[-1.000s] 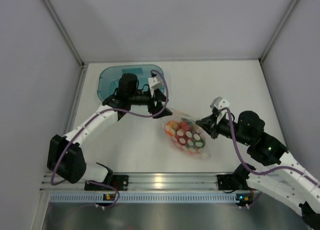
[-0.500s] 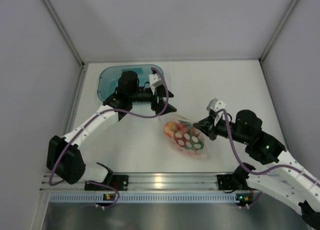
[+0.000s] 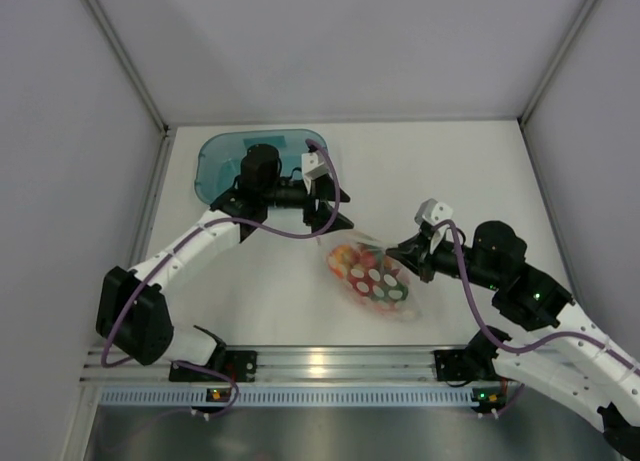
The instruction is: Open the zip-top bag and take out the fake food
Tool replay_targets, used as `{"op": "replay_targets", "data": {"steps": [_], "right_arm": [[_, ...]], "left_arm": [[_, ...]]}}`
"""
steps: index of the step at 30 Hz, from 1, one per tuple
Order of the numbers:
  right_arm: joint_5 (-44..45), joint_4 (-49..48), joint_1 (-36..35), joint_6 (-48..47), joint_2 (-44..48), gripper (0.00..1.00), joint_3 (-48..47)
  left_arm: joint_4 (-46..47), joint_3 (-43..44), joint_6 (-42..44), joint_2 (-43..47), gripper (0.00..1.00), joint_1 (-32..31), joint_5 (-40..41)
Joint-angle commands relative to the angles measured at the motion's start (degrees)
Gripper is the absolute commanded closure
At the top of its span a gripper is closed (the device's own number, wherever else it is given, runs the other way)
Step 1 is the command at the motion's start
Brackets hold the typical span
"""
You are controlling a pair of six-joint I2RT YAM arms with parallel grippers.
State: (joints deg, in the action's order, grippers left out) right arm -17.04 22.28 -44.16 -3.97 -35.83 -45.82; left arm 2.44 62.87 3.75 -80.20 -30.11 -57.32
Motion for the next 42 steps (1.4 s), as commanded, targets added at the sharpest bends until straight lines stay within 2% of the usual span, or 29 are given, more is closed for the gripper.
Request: {"op": "replay_targets", "data": {"steps": [1, 13, 22, 23, 24, 27, 28, 29, 36, 40, 42], "right_arm": [[-1.16, -4.53, -0.84, -0.87, 0.51, 1.0, -0.76], [0.69, -4.53, -0.84, -0.6, 0.06, 1.0, -0.93], [0.07, -6.2, -0.75, -0.78, 1.91, 1.0, 0.03], [0.07, -6.29, -0.84, -0.78, 2.08, 1.0, 0.03], [0.25, -6.2, -0.75, -0.78, 1.91, 1.0, 0.03], [0.77, -6.37, -0.84, -0.52, 1.56, 1.0, 0.12], [1.04, -6.46, -0.75, -0.43, 1.47, 1.0, 0.03], [1.3, -6.46, -0.75, -0.34, 1.3, 1.0, 0.12], [5.86, -9.88, -0.75, 0.98, -0.02, 1.0, 1.61], [13.24, -12.44, -0.75, 2.99, -2.48, 0.94, 1.7], [16.14, -12.88, -0.75, 5.44, -4.84, 0.94, 0.56]], "left_arm": [[2.84, 0.5, 1.17, -0.83, 0.23, -0.04, -1.38], [2.84, -1.35, 1.35, -1.53, 0.25, 0.05, -8.85], [2.84, -1.52, 0.47, -3.91, 0.33, -0.04, -10.7], [2.92, -1.52, 0.47, -4.26, 0.36, -0.04, -12.19], [2.84, -1.7, 0.56, -4.35, 0.5, -0.04, -12.29], [2.75, -1.88, 0.47, -4.0, 0.78, -0.04, -11.24], [2.75, -1.96, 0.38, -3.91, 0.94, -0.13, -10.71], [2.75, -1.96, 0.38, -3.39, 0.99, -0.13, -10.1], [2.75, -3.37, -3.57, 2.94, 1.0, -0.21, 2.1], [2.66, -4.69, -11.03, 8.82, 1.0, -0.57, 20.7], [2.66, -5.91, -15.42, 10.58, 1.0, -0.57, 24.96]]}}
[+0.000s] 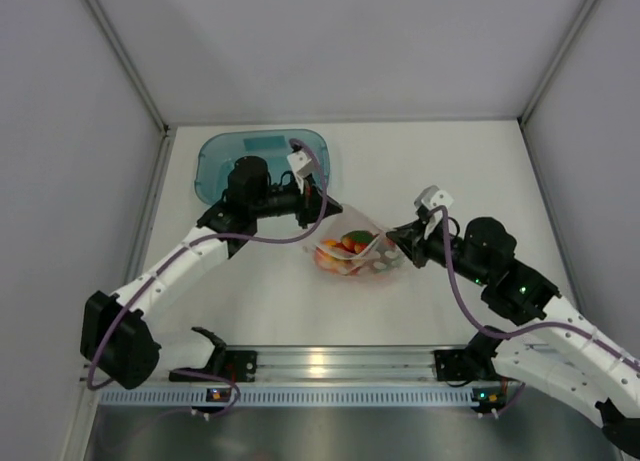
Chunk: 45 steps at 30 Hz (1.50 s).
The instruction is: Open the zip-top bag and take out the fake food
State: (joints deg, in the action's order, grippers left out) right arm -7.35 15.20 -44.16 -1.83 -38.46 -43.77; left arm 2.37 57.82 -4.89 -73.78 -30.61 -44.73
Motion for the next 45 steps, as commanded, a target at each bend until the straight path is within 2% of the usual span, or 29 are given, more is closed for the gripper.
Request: {"op": "replay_targets", "data": {"steps": [1, 6, 9, 11, 13, 15, 19, 22, 28, 33, 37, 40, 41, 44, 45], "right_arm": [[7.0, -5.97, -0.75, 4.02, -3.19, 0.94, -2.19], [13.13, -6.41, -0.57, 8.94, -9.16, 0.95, -4.66], [17.88, -5.45, -0.05, 13.77, -12.07, 0.93, -6.06], [17.82, -5.45, 0.65, 17.01, -12.96, 0.9, -6.33], [19.48, -4.74, 0.83, 20.18, -13.75, 0.8, -6.07], [19.92, -4.65, 1.01, 25.8, -13.4, 0.78, -5.37], [19.93, -7.1, 1.1, 37.4, -11.47, 0.53, -0.9], [18.96, -9.48, 1.1, 42.86, -11.29, 0.49, 1.4], [18.08, -14.14, 1.09, 50.51, -15.59, 0.52, 3.86], [17.9, -19.33, 0.39, 55.96, -19.2, 0.54, 7.29], [21.06, -20.12, -3.2, 57.72, -21.83, 0.55, 9.13], [21.33, -24.77, -5.75, 60.61, -23.59, 0.57, 11.95], [20.89, -26.26, -5.85, 60.71, -24.55, 0.59, 12.56], [22.99, -26.72, -5.67, 58.96, -26.22, 0.74, 12.04], [23.78, -25.85, -5.59, 58.08, -26.14, 0.76, 11.26]], "left_arm": [[2.73, -1.22, -8.28, 5.56, 1.0, -0.06, 15.43], [2.81, -2.1, -21.02, 6.54, 1.0, -0.15, 21.26], [2.73, -2.27, -29.72, 6.02, 1.0, -0.24, 24.15], [2.73, -2.98, -35.35, 6.36, 1.0, -0.85, 27.14], [2.81, -4.99, -38.95, 7.76, 1.0, -1.55, 33.46], [2.73, -6.31, -42.74, 9.08, 1.0, -3.13, 41.08], [2.81, -10.09, -48.89, 13.47, 1.0, -7.44, 53.91], [4.31, -11.24, -50.74, 14.63, 1.0, -11.48, 58.42], [7.47, -14.23, -56.19, 15.07, 1.0, -17.63, 65.64], [8.26, -15.37, -58.39, 14.98, 1.0, -20.18, 71.35], [8.35, -16.07, -60.85, 14.19, 1.0, -23.17, 76.36], [9.4, -16.77, -62.43, 13.31, 1.0, -24.32, 78.13], [10.01, -16.86, -62.7, 12.96, 1.0, -24.49, 78.04], [10.28, -16.34, -63.14, 11.56, 1.0, -24.94, 77.43], [10.37, -16.25, -63.14, 11.38, 1.0, -25.02, 77.6]]}}
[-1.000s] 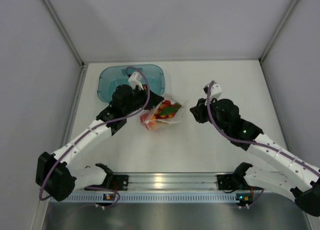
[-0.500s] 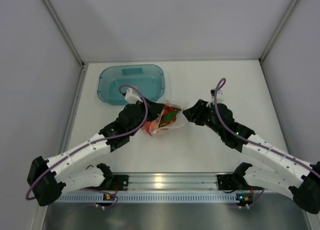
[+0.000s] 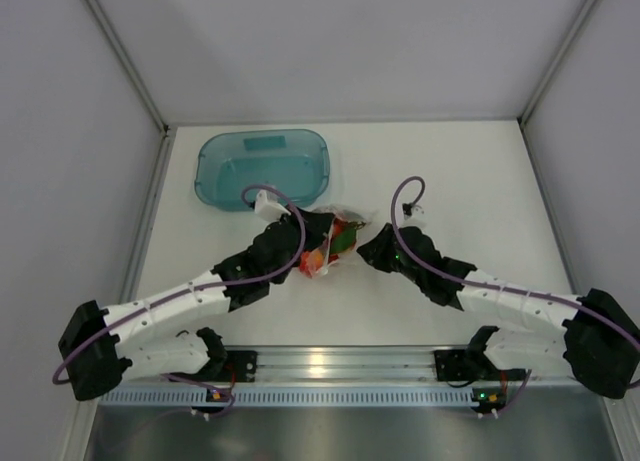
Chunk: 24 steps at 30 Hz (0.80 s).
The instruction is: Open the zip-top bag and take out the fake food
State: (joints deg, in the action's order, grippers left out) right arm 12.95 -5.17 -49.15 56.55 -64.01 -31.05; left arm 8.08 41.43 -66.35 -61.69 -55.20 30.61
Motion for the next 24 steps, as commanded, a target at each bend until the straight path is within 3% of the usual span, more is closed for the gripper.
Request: {"op": "replay_targets", "data": {"steps": [1, 5, 10, 16, 20, 24], "right_arm": [[4.27, -4.51, -0.43, -1.78, -0.5, 0.84, -1.73], [9.88, 2.94, 1.77, -5.39, 4.75, 1.0, -1.38], [13.77, 16.65, 6.15, -21.26, 11.0, 1.0, -6.38], [18.16, 38.02, 12.83, -36.49, 9.96, 1.0, -19.91], [20.53, 45.68, 14.69, -41.34, 8.03, 1.0, -26.95], [14.75, 48.41, 13.91, -43.72, 5.13, 1.0, -33.62]], "left_arm": [[4.58, 0.23, -1.16, -0.71, 1.0, -0.52, 2.43], [4.32, 0.06, 1.39, 0.6, 1.0, -0.61, 5.24], [0.81, -0.21, 2.72, 3.5, 1.0, -0.52, 10.51], [-7.43, 0.4, 2.19, 5.53, 1.0, -0.44, 18.86], [-12.91, -0.91, 0.78, 7.81, 1.0, -0.09, 21.95], [-12.82, -2.5, 0.87, 7.9, 1.0, -0.08, 18.79]]}}
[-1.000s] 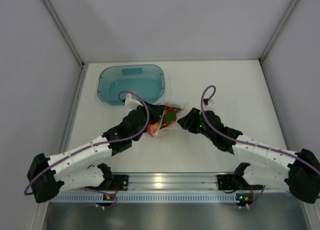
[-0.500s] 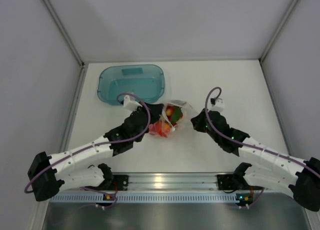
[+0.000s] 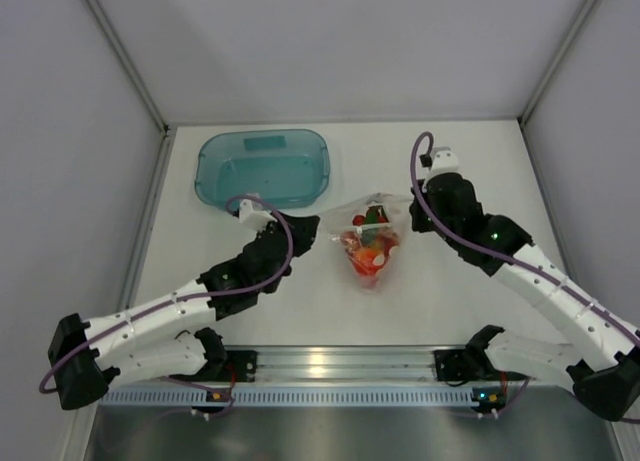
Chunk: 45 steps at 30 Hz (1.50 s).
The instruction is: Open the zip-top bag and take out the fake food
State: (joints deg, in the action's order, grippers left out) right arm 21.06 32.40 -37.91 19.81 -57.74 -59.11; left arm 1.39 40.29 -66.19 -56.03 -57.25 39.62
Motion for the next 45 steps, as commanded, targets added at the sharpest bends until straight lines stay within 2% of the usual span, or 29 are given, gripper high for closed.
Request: {"op": "replay_targets", "data": {"steps": [1, 4, 7, 12, 15, 18, 19, 22, 25, 33, 40, 45], "right_arm": [[6.28, 11.36, 1.88, -7.5, -1.93, 1.0, -6.71], [7.33, 15.4, -6.0, -7.77, -6.76, 1.0, -11.8], [13.8, 19.01, -12.33, -5.84, -12.12, 1.0, -16.64], [18.92, 25.76, -19.3, -3.03, -19.33, 1.0, -25.6], [20.42, 27.97, -22.46, -2.41, -24.87, 1.0, -30.77], [22.18, 29.82, -24.58, -2.32, -29.53, 1.0, -35.09], [22.27, 30.35, -25.01, -2.32, -31.37, 1.0, -35.89], [22.36, 30.79, -25.46, -1.98, -33.58, 1.0, -38.62], [22.45, 30.18, -26.42, -0.92, -35.25, 1.0, -40.11], [19.73, 23.7, -26.86, 1.19, -33.76, 1.0, -39.95], [18.14, 17.26, -26.86, 2.95, -29.45, 1.0, -34.76], [18.93, 13.66, -26.69, 4.09, -28.58, 1.0, -31.86]], "left_arm": [[-6.05, -1.27, 0.98, 1.89, 1.0, 1.97, 6.99], [-5.26, -0.57, 3.08, 0.4, 1.0, 2.06, 1.02], [-5.26, 0.49, 6.94, -0.04, 1.0, 1.97, -3.74], [-5.52, 0.05, 12.48, 3.46, 1.0, 1.97, -6.65], [-8.06, 0.31, 14.68, 6.63, 0.92, 2.06, -5.79], [-12.8, 2.41, 17.49, 8.65, 0.8, 1.97, -3.24], [-14.55, 3.73, 18.46, 9.09, 0.7, 1.97, -3.23], [-15.54, 5.93, 23.47, 9.89, 0.52, 2.06, -6.21], [-18.52, 10.32, 26.46, 9.01, 0.48, 1.97, -8.93], [-19.14, 16.3, 28.58, 6.29, 0.5, 1.8, -16.33], [-17.92, 17.54, 26.21, -0.04, 0.68, 1.71, -17.37], [-17.65, 17.28, 24.19, -2.68, 0.7, 0.04, -15.71]]}}
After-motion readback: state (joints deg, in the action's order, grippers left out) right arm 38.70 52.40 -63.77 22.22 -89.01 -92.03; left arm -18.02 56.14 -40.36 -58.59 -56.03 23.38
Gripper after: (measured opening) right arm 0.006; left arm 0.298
